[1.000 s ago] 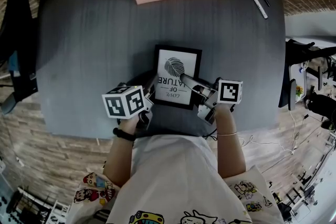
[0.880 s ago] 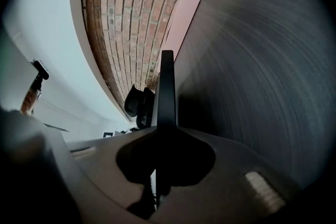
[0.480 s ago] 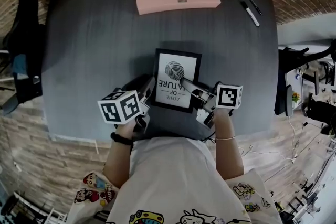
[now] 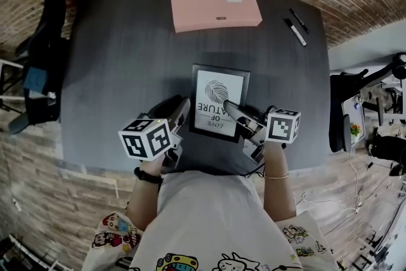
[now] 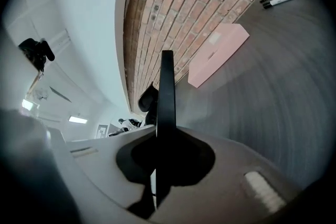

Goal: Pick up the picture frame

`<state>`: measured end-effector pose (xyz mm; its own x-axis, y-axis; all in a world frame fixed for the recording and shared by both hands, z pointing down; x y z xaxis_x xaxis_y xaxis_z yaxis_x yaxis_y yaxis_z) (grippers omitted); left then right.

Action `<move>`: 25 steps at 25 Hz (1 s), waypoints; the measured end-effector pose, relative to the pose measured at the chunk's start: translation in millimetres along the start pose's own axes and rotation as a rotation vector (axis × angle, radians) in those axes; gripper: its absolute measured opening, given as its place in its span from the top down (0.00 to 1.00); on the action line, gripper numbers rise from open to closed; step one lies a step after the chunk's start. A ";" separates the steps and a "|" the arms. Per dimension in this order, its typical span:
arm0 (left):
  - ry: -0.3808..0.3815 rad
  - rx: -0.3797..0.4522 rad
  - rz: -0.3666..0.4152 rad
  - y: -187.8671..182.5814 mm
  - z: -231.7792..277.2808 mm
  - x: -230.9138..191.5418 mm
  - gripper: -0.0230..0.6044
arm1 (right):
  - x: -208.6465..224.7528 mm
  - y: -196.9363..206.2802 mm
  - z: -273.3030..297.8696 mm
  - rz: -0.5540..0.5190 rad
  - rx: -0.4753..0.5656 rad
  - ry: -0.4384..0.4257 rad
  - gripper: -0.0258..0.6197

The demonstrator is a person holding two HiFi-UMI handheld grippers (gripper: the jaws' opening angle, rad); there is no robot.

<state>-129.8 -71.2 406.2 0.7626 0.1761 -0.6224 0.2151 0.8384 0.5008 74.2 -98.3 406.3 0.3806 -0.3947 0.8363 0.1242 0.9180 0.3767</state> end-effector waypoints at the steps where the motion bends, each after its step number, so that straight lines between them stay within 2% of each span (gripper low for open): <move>1: -0.004 0.010 0.012 -0.9 -3.8 3.1 0.78 | -4.5 -0.4 -3.0 -0.018 0.005 0.005 0.94; 7: -0.037 0.072 0.099 -5.7 -30.3 23.1 0.79 | -31.9 -0.8 -21.4 -0.137 0.049 0.070 0.94; 12: -0.047 0.121 0.162 -1.5 -53.6 38.7 0.82 | -55.1 -1.1 -36.3 -0.270 0.101 0.189 0.94; 19: -0.040 0.175 0.205 1.0 -74.6 59.2 0.86 | -84.8 2.3 -58.6 -0.444 0.157 0.346 0.94; 25: -0.059 0.222 0.230 2.8 -84.9 69.2 0.89 | -97.7 5.5 -72.0 -0.534 0.222 0.455 0.94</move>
<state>-128.2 -12.9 313.6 0.8391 0.3126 -0.4452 0.1557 0.6461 0.7472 103.7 -51.8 297.9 0.6688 -0.6861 0.2863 0.2289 0.5565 0.7987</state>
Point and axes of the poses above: the fingertips, and each gripper's own axes: z forward along the fingers, x to its right, y out of its underside, the point moved 6 cm from there along -z, backward along the fingers, and after that the axes turned 15 degrees about -x, right-handed, at the moved point
